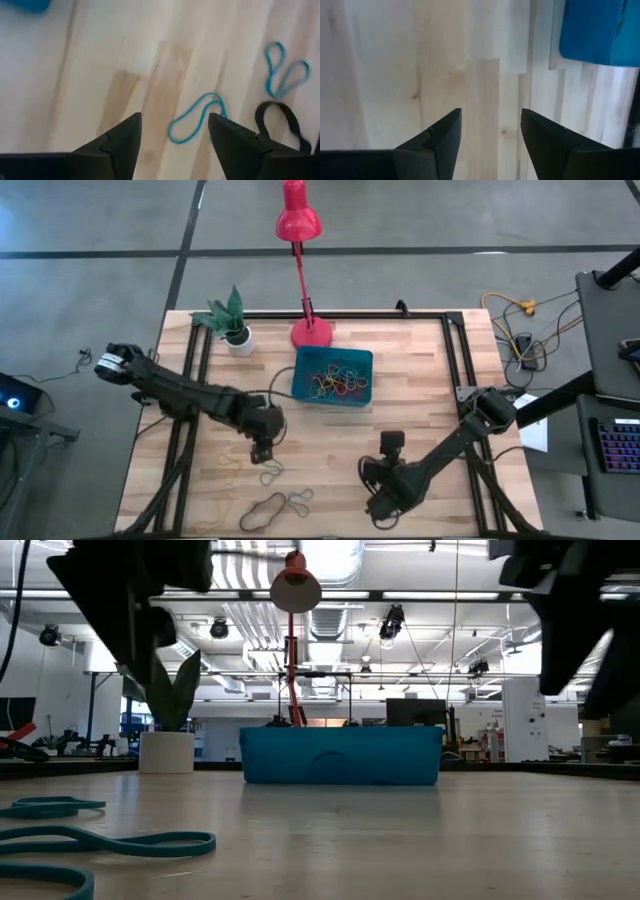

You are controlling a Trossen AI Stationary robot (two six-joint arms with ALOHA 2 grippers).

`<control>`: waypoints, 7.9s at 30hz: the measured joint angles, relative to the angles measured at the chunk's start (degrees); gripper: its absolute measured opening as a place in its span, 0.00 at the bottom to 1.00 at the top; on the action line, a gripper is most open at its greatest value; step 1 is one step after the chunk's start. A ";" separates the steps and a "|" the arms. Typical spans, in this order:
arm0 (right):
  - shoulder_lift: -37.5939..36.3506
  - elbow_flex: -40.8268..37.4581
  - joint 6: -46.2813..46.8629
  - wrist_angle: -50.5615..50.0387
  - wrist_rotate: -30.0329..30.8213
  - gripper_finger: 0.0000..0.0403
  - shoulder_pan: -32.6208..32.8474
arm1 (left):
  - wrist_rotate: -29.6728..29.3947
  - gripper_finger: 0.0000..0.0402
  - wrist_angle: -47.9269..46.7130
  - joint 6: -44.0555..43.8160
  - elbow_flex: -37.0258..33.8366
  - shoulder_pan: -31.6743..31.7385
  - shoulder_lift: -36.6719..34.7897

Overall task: Pick and place rubber bands into bin
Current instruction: Put the blue rubber band into the blue bin, then put the black rubber band into the blue bin, then put the blue rubber band into the blue bin

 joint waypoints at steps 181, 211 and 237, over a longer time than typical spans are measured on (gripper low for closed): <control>-29.27 -39.94 -20.87 40.95 -8.23 0.48 -19.65 | -3.94 0.01 13.70 -44.24 7.51 -22.27 26.81; -37.45 -39.05 -6.73 39.22 -2.54 0.45 -19.08 | -11.05 0.00 35.17 7.75 8.39 24.63 5.69; -39.02 -39.32 -4.31 32.67 -1.47 0.44 -19.12 | 12.21 0.48 19.97 13.03 9.01 19.46 6.30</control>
